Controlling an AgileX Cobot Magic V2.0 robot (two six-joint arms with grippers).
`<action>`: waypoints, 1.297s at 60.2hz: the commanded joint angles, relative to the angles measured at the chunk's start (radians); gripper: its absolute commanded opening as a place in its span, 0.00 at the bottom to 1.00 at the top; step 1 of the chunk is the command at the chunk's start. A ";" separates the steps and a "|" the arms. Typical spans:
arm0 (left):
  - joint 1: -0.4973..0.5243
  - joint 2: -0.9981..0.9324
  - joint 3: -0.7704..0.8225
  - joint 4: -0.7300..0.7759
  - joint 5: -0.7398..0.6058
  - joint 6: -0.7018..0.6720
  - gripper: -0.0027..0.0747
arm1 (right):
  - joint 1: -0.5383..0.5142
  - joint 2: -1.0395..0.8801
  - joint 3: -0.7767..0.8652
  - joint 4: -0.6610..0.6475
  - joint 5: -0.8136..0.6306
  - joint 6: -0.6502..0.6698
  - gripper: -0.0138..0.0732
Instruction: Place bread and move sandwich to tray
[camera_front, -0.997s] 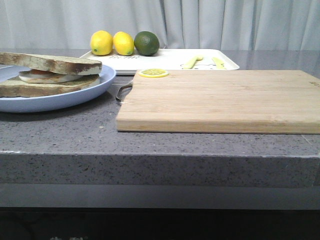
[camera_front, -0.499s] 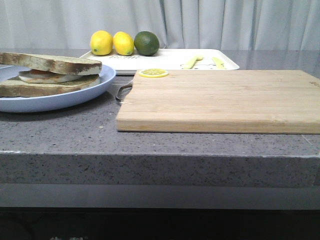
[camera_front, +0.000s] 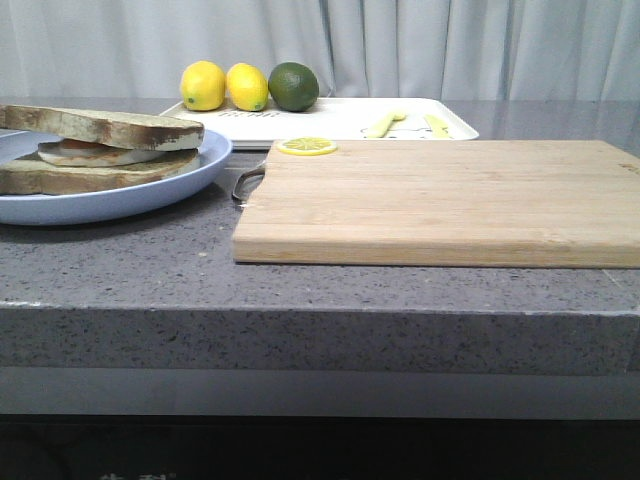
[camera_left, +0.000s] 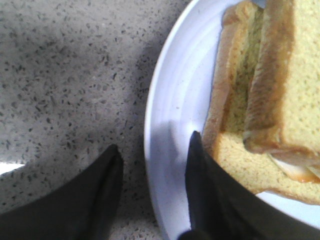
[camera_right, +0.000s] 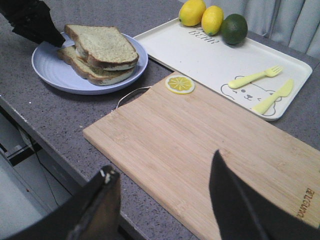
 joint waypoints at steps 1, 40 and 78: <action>0.005 -0.009 -0.031 -0.061 -0.024 0.005 0.36 | 0.000 0.002 -0.028 -0.005 -0.073 -0.002 0.64; 0.005 -0.073 -0.039 -0.107 -0.043 0.046 0.01 | 0.000 0.002 -0.028 -0.005 -0.073 -0.002 0.64; -0.166 0.058 -0.444 -0.346 -0.107 -0.060 0.01 | 0.000 0.002 -0.028 -0.005 -0.073 -0.002 0.64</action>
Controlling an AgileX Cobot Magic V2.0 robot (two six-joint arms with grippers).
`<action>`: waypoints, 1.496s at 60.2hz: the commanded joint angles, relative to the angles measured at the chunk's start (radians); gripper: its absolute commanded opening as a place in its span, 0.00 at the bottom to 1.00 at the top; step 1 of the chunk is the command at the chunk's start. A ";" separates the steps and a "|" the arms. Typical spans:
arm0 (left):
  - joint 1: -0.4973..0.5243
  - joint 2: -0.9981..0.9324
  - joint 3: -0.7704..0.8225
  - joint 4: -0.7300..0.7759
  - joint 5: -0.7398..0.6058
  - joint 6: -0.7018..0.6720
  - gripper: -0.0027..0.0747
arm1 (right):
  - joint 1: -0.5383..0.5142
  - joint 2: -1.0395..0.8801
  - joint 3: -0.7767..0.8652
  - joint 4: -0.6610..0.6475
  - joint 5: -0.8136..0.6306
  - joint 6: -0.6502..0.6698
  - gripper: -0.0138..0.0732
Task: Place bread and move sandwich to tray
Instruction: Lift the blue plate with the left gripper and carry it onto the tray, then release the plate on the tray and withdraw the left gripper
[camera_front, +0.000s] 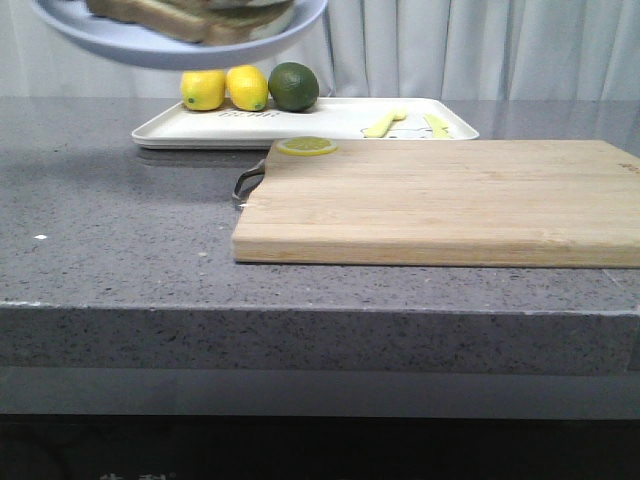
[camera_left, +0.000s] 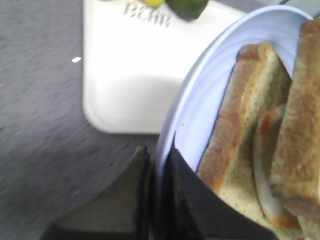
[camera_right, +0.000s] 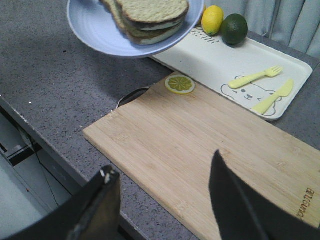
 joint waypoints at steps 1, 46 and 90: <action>-0.021 0.030 -0.118 -0.095 -0.062 -0.074 0.01 | 0.000 0.002 -0.028 -0.005 -0.073 -0.002 0.64; -0.049 0.465 -0.456 -0.136 -0.053 -0.281 0.48 | 0.000 0.002 -0.028 -0.005 -0.073 -0.002 0.64; -0.009 -0.021 -0.339 0.364 0.040 -0.219 0.59 | 0.000 0.002 -0.028 -0.005 -0.073 -0.002 0.64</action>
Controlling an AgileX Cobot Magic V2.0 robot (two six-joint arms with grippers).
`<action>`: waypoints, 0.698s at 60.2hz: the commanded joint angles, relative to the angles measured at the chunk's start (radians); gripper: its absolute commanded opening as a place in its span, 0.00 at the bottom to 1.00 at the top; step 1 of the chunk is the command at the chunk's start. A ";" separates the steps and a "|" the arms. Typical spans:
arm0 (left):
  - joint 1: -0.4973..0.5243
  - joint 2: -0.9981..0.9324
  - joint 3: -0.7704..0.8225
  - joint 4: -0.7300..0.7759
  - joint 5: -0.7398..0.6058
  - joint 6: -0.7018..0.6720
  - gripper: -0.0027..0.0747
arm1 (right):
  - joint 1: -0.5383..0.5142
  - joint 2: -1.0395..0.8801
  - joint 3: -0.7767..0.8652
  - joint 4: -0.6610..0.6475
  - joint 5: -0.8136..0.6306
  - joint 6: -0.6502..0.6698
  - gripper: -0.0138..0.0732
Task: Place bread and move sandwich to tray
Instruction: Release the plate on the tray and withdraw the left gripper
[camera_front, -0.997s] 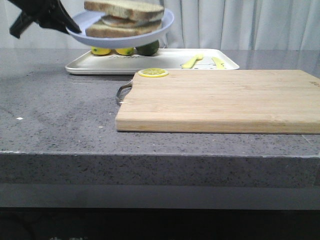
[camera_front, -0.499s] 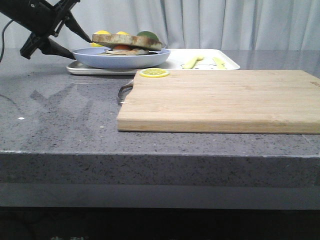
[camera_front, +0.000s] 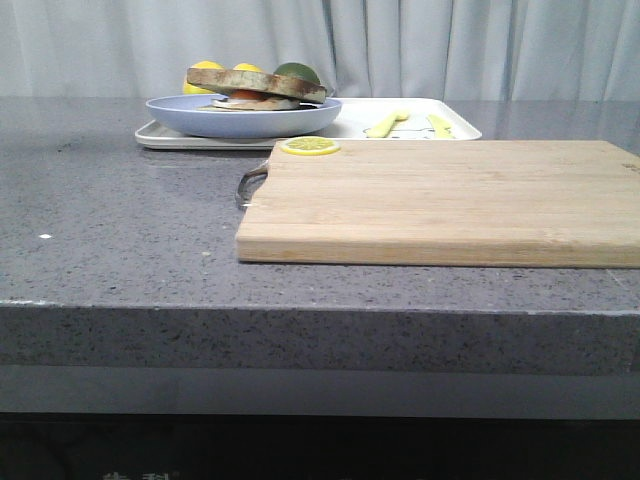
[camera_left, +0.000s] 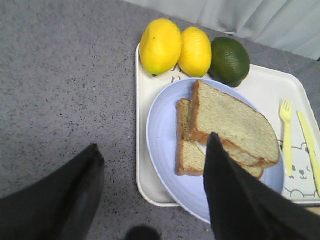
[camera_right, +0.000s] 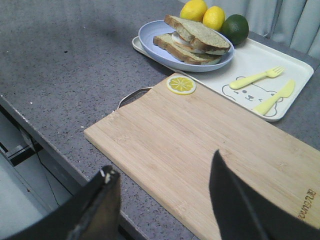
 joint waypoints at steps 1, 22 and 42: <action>-0.036 -0.161 0.052 0.050 -0.062 0.010 0.59 | 0.000 0.002 -0.028 -0.005 -0.073 -0.002 0.64; -0.233 -0.615 0.562 0.199 -0.293 0.149 0.59 | 0.000 0.002 -0.028 -0.005 -0.073 -0.002 0.64; -0.380 -0.929 0.933 0.326 -0.295 0.149 0.59 | 0.000 0.002 -0.028 -0.005 -0.074 -0.002 0.64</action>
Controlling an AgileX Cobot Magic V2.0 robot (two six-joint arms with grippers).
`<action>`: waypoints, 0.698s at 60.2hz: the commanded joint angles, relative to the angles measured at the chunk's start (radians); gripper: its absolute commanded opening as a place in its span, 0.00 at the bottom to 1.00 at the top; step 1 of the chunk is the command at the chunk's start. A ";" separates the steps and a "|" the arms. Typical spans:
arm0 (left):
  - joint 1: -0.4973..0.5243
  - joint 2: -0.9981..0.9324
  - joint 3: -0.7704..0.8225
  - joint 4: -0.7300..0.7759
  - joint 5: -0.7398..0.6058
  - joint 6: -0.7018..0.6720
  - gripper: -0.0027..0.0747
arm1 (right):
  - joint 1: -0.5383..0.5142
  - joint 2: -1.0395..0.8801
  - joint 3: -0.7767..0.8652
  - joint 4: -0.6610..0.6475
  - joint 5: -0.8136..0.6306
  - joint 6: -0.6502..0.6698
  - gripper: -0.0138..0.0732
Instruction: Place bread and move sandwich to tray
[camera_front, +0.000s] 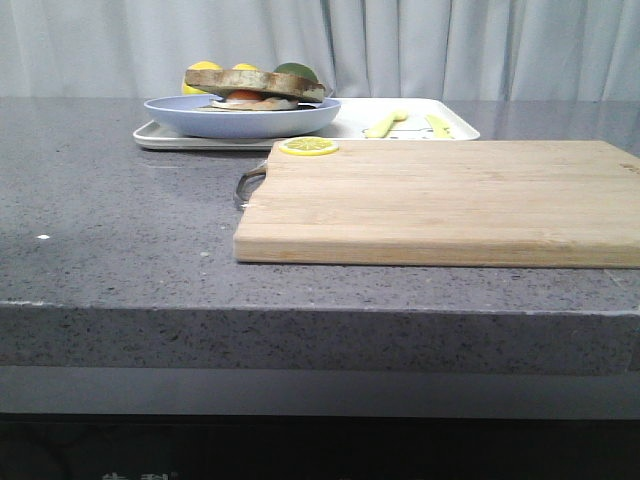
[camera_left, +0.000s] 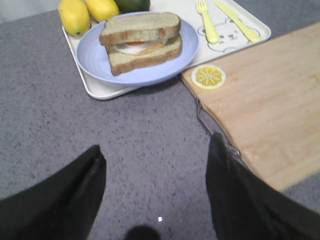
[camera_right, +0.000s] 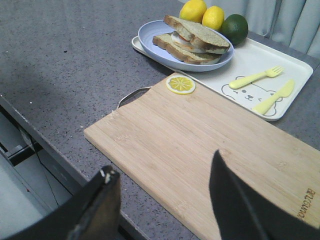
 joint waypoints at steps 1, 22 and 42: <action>-0.016 -0.095 0.056 0.024 -0.067 0.003 0.59 | 0.000 0.002 -0.028 -0.005 -0.074 -0.002 0.64; -0.016 -0.394 0.275 0.091 0.035 -0.117 0.54 | 0.000 0.002 -0.028 -0.005 -0.071 -0.002 0.64; -0.016 -0.512 0.326 0.091 0.028 -0.149 0.51 | 0.000 0.002 -0.028 -0.005 -0.045 -0.002 0.60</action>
